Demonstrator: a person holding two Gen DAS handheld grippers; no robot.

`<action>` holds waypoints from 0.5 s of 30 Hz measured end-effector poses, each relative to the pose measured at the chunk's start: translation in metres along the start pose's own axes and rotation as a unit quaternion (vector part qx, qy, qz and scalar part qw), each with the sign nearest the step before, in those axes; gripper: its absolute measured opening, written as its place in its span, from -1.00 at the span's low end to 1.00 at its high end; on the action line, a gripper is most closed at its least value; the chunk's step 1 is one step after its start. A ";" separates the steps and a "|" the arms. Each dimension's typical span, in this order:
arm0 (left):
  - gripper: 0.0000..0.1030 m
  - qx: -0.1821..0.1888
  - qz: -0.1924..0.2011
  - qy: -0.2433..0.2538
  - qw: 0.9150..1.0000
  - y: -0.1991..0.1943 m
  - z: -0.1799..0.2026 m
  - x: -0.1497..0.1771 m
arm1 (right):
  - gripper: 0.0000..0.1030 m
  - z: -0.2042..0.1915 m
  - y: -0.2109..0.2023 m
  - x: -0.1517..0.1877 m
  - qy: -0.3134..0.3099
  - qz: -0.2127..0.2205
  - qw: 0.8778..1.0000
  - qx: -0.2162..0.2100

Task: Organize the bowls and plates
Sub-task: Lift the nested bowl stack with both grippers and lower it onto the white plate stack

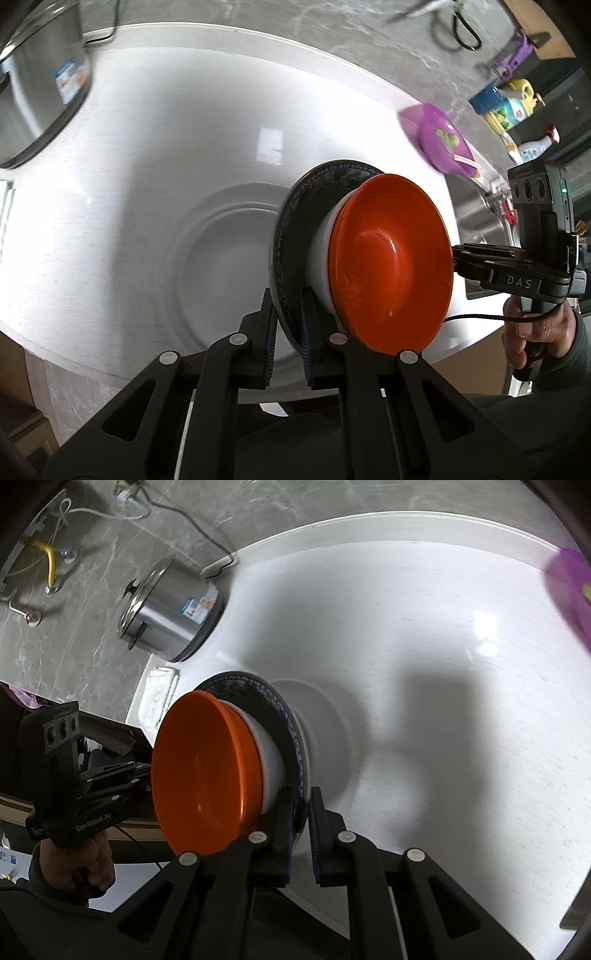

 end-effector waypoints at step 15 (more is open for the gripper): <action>-0.82 0.005 -0.038 0.011 0.999 0.014 -0.104 0.007 | -0.77 -0.028 0.055 -0.025 0.022 -0.029 0.999 0.015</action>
Point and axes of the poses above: each gripper's, at about its wrist camera, not at the fingertips, and y roughly the way its jaws point, z to its right, x to its underside, the point moved 8 cm from there along y, roughly the way its jaws point, and after that the axes turned 13 degrees about -z, right-handed, at the moved point
